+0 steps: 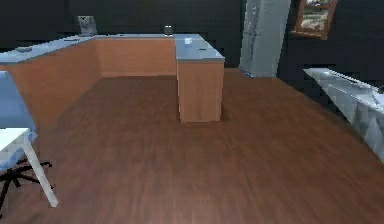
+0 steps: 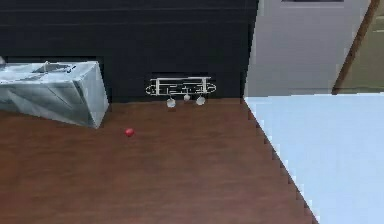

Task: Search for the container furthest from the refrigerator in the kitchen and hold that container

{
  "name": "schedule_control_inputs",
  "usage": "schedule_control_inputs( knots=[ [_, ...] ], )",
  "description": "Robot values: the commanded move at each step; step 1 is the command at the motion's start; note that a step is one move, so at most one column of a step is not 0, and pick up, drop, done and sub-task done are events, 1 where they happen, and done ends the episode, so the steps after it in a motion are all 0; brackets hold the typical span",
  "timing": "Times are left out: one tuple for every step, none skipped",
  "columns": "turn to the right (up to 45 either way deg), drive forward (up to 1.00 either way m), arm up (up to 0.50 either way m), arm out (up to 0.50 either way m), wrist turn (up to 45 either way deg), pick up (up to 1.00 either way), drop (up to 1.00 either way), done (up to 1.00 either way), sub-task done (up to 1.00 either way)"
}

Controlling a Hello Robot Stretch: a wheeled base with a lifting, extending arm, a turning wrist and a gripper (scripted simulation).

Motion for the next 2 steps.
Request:
schedule_control_inputs(
  knots=[
    [-3.0,0.00,0.00,0.00,0.0,0.00,0.00,0.00,0.00],
    [0.0,0.85,0.00,0.00,0.0,0.00,0.00,0.00,0.00]
  ],
)
